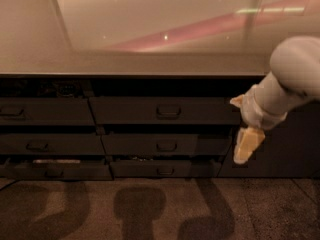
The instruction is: Open top drawer
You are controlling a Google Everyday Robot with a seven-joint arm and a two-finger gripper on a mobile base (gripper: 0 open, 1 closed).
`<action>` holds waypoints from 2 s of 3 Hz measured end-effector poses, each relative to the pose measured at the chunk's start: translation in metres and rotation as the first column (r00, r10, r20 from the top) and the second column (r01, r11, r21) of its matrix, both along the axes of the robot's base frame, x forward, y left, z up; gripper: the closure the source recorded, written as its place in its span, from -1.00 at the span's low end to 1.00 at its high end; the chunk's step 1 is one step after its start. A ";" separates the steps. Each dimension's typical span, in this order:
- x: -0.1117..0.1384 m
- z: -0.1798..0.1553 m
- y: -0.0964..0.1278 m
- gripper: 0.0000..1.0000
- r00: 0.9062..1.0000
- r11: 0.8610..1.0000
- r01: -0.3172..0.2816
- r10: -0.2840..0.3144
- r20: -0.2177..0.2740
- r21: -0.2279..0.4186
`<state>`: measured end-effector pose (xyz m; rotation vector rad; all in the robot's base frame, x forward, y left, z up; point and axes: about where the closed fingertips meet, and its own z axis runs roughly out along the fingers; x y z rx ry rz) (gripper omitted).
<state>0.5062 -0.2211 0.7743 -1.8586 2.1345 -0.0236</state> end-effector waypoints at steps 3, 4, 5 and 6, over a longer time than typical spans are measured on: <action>-0.066 0.005 0.009 -1.00 0.959 0.973 -0.177 0.204 0.197 -0.148; -0.050 -0.001 -0.001 -1.00 0.970 0.975 -0.145 0.173 0.171 -0.168; 0.005 -0.024 -0.045 -1.00 0.994 0.977 -0.039 0.058 0.090 -0.208; 0.069 -0.013 -0.065 -1.00 0.998 0.977 0.017 -0.002 0.069 -0.215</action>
Offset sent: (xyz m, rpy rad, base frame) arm -0.0385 0.0123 0.0167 -0.0751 -0.1534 0.1199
